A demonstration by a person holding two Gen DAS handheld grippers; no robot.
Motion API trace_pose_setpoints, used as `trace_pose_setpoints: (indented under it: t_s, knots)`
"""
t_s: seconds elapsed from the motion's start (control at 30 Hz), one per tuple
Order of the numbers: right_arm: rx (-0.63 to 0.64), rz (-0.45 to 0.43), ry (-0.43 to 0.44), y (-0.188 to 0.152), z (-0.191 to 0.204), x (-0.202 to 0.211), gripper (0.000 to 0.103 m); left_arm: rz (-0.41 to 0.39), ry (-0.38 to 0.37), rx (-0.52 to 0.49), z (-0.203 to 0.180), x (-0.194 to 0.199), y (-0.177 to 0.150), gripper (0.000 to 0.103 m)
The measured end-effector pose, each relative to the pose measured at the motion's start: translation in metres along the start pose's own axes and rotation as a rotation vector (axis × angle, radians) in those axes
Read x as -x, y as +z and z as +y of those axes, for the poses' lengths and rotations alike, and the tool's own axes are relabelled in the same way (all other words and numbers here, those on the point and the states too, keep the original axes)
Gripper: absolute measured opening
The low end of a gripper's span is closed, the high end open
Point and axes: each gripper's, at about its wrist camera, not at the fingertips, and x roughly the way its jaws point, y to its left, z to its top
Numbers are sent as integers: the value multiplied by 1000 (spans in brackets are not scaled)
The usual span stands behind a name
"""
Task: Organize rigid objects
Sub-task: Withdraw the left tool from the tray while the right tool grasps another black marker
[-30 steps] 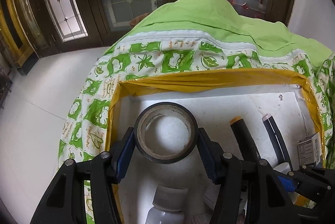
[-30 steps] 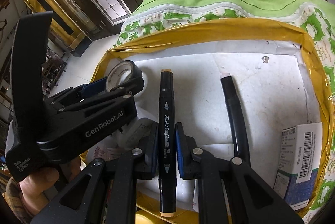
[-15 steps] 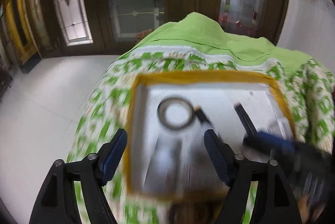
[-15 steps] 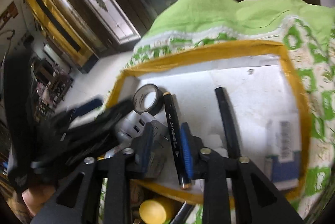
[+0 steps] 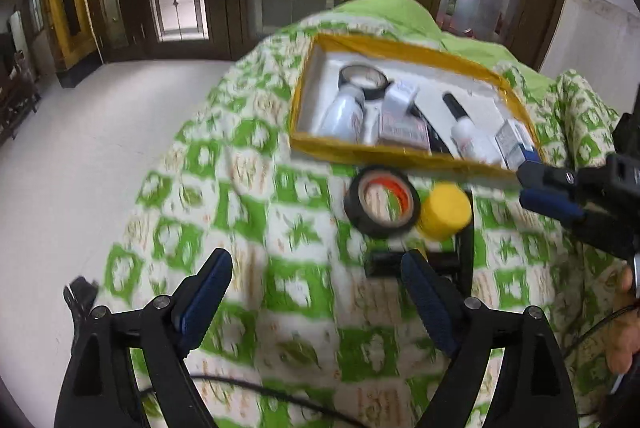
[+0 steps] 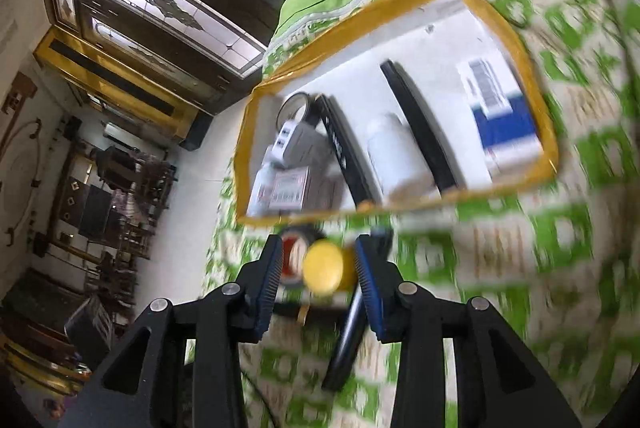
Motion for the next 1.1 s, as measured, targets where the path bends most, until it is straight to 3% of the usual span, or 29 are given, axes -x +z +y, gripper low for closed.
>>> trace_pose_setpoints:
  t_s: [0.23,0.33,0.6,0.83,0.9,0.93,1.1]
  knots:
    - [-2,72,-70,-31,-15,-9,36,55,14,-35,-14,-3,-15,89]
    - [-12,93,-54,-36,-18,-14,36,60,23,-58,-20,-5,-18,89]
    - [-96,115,26,-29,-23,-30,36,77,-4,-32,-17,-12,-17,89]
    - [-95,143,-8,-21,-21,-63,36,80,-2,-43,-19,-13,-17,89]
    - [-71,143,-25,-20,-18,-65,30,80,1,-50,-21,-13,-17,89]
    - [-65,146,-39,-20,-17,-66,19,80,2,-52,-21,-13,-18,89]
    - [-62,125,-98,-15,-15,-54,17,69,6,-47,-19,-11,-16,89]
